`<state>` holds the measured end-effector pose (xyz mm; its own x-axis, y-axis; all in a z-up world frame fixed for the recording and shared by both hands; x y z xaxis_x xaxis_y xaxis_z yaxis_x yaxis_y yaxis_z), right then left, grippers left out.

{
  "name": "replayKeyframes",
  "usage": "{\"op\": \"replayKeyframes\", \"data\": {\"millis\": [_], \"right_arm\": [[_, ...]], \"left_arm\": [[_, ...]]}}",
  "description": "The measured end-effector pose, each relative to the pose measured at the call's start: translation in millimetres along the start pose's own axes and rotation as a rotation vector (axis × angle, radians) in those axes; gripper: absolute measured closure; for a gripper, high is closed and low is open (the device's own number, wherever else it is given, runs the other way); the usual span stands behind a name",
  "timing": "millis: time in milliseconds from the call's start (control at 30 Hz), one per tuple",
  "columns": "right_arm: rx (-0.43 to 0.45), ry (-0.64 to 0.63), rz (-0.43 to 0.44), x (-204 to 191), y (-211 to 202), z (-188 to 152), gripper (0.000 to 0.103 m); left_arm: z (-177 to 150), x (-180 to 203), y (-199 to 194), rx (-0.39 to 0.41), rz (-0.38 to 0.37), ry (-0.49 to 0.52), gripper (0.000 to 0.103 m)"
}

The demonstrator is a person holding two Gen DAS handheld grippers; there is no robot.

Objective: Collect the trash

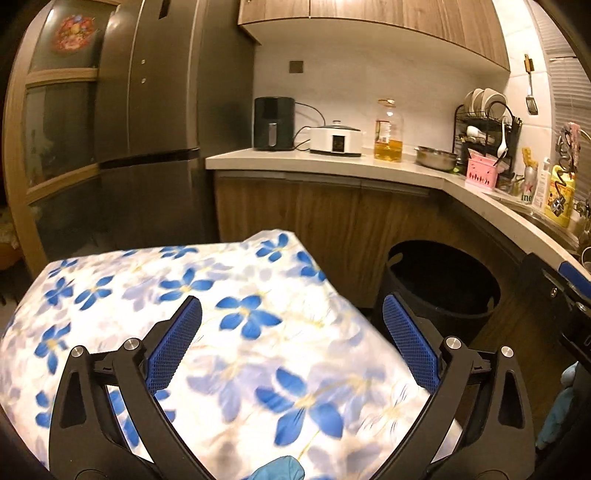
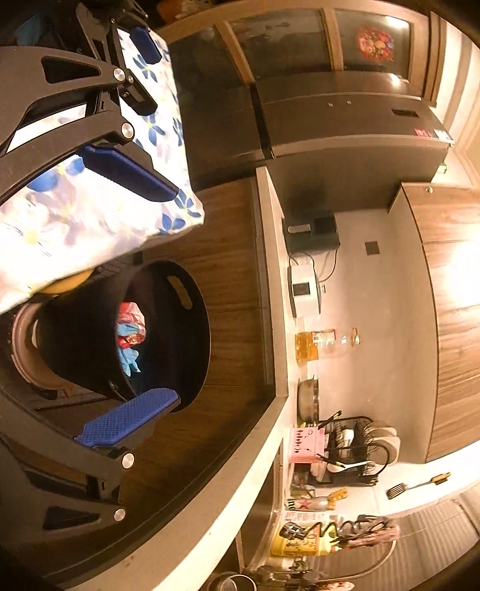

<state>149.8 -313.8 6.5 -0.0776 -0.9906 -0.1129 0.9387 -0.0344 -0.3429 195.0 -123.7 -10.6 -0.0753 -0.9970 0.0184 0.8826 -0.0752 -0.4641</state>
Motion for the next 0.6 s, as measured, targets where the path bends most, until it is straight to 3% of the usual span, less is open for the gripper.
{"op": "replayKeyframes", "data": {"millis": [400, 600], "right_arm": [[-0.046, -0.055, 0.046, -41, -54, -35, 0.006], [-0.049, -0.064, 0.058, -52, -72, -42, 0.006]], "left_arm": [[-31, -33, -71, 0.047, 0.099, -0.001, 0.006], [-41, -41, -95, 0.057, 0.112, 0.002, 0.006]]}}
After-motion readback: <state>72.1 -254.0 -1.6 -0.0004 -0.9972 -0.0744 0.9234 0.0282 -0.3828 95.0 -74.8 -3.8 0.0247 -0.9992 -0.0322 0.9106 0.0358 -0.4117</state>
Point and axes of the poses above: each gripper's, at about its wrist camera, not at the fingertips, and y roughly the way its jaws point, x to its right, z to its top, the point moved 2 cm from there along y, roughly the way its jaws point, and after that the axes turned 2 degrees about -x, right-handed, at the moved point
